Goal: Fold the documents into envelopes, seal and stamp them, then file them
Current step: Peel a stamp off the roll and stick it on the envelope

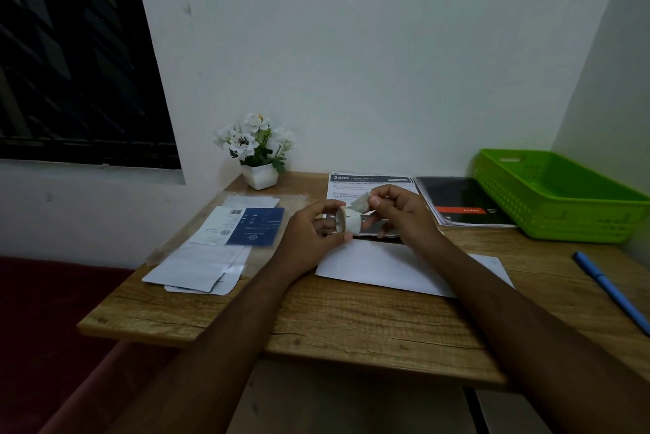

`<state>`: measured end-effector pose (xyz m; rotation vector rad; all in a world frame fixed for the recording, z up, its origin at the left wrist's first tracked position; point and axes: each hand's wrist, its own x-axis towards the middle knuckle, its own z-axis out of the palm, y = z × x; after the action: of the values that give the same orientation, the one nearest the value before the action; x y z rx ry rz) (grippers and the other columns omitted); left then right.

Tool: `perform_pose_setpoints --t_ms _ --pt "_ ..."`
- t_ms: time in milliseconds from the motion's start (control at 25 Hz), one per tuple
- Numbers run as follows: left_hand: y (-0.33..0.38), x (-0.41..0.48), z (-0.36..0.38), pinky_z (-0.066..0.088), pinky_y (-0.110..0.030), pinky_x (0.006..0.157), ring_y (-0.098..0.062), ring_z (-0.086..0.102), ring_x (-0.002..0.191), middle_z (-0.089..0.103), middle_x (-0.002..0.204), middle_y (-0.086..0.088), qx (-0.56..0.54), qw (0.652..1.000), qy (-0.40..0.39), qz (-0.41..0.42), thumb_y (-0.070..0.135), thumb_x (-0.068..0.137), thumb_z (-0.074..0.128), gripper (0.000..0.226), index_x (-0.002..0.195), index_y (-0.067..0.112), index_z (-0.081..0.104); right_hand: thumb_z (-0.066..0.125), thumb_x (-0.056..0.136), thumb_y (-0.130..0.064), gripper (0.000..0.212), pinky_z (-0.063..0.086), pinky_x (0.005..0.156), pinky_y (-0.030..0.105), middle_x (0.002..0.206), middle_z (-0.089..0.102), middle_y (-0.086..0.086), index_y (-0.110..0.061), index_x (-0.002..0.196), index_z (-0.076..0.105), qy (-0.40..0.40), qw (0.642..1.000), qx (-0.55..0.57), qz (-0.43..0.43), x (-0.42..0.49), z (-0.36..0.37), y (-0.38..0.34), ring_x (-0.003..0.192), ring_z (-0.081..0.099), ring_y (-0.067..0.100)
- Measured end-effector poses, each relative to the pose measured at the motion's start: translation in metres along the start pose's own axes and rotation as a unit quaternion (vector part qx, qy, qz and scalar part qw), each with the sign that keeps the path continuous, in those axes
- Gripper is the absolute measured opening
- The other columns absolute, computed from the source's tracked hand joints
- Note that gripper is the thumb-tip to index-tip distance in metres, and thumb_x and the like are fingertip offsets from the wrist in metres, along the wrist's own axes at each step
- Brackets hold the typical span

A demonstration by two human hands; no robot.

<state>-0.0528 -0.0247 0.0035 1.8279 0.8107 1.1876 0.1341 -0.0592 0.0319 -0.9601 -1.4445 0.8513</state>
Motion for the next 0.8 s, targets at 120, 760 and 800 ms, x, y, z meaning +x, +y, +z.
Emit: perform_pose_setpoints --t_ms 120,760,800 --pt "-0.002 0.001 0.000 0.055 -0.021 0.080 -0.007 0.067 0.097 0.065 0.113 0.004 -0.004 1.000 0.007 -0.003 0.002 0.070 0.079 0.055 0.119 0.018 0.058 0.045 0.100 -0.015 0.012 0.048 0.045 0.024 0.081 0.076 0.002 -0.013 0.095 0.056 0.031 0.999 0.028 0.015 0.001 -0.002 0.000 0.061 0.069 0.013" --pt "0.003 -0.001 0.002 0.053 -0.014 0.063 0.002 0.060 0.073 0.062 0.093 0.016 0.111 0.989 0.093 0.023 0.029 0.065 0.085 0.050 0.109 0.027 0.060 0.062 0.091 -0.010 0.012 0.054 0.054 0.021 0.096 0.074 0.007 -0.009 0.101 0.069 0.120 0.992 -0.005 0.043 0.004 -0.013 0.006 0.079 0.072 0.015" --pt "0.005 0.000 0.003 0.052 -0.012 0.061 0.001 0.060 0.072 0.062 0.093 0.015 0.104 0.988 0.115 0.021 0.030 0.065 0.085 0.050 0.108 0.025 0.061 0.063 0.090 -0.009 0.014 0.054 0.055 0.021 0.097 0.073 0.008 -0.007 0.102 0.070 0.122 0.991 -0.009 0.045 0.005 -0.013 0.007 0.082 0.072 0.016"
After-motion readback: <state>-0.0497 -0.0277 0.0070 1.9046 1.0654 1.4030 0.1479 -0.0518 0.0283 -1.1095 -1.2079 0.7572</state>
